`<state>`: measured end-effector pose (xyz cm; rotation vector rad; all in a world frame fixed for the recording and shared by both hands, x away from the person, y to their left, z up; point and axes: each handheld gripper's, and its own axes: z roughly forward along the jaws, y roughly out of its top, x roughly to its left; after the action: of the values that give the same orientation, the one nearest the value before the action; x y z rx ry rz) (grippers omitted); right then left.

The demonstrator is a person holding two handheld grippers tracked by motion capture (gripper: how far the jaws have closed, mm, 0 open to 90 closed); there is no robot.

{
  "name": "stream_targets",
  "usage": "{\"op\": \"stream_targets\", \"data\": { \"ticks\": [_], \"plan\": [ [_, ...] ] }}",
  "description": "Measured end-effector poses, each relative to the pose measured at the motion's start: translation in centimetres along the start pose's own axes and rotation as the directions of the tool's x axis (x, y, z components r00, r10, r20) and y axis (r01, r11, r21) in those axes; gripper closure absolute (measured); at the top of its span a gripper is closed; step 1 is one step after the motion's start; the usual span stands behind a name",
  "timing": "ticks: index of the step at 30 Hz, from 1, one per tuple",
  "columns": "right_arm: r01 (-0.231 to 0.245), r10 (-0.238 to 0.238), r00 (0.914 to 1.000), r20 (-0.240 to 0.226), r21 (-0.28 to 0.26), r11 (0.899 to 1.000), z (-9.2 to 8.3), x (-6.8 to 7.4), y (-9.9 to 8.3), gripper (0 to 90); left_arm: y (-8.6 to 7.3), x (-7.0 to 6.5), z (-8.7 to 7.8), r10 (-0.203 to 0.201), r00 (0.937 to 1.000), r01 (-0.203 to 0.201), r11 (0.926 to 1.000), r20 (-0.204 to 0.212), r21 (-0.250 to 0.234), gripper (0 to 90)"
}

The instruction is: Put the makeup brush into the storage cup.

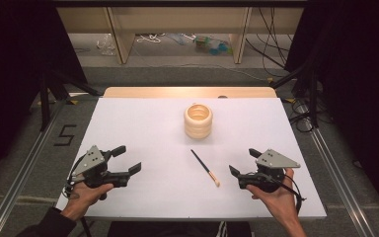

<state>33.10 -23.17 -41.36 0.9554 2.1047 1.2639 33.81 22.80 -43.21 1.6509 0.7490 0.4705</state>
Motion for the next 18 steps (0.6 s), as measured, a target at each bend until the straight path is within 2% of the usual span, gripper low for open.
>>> {"op": "stream_targets", "data": {
  "ticks": [2,3,10,12,13,16,17,18],
  "plan": [
    [0.006,-0.005,0.9999,-0.01,0.019,1.0,0.4,0.1,0.3,16.0,0.0,0.0,0.0,0.001,1.0,-0.001,1.0,0.0,0.0,15.3],
    [0.026,-0.026,0.9996,-0.009,0.018,0.999,1.0,0.1,0.7,16.2,0.0,0.0,0.0,-0.008,1.0,0.008,1.0,-0.001,-0.002,15.4],
    [0.036,-0.034,0.9991,-0.024,0.054,0.998,2.1,0.4,1.4,16.3,0.0,-0.1,0.0,-0.004,1.0,0.004,1.0,-0.001,-0.001,15.4],
    [0.046,-0.044,0.9984,-0.036,0.071,0.996,2.5,0.5,1.7,16.4,0.0,-0.1,0.0,-0.013,0.9999,0.013,0.9999,-0.001,-0.001,15.4],
    [0.057,-0.052,0.9974,-0.05,0.086,0.995,2.9,0.5,2.0,16.2,0.0,0.0,0.0,-0.001,1.0,0.001,1.0,0.0,0.0,15.4],
    [0.067,-0.06,0.9962,-0.062,0.109,0.992,3.3,0.6,2.3,16.1,0.0,-0.1,0.0,-0.003,1.0,0.003,1.0,0.0,0.0,15.4],
    [0.084,-0.074,0.9941,-0.079,0.13,0.988,3.8,0.7,2.7,16.1,0.0,-0.1,0.0,-0.013,0.9999,0.013,0.9999,0.0,-0.002,15.4],
    [0.084,-0.074,0.9941,-0.079,0.13,0.988,3.8,0.7,2.7,16.1,0.0,-0.1,0.0,-0.004,1.0,0.004,1.0,0.001,-0.002,15.4]
  ]
}}
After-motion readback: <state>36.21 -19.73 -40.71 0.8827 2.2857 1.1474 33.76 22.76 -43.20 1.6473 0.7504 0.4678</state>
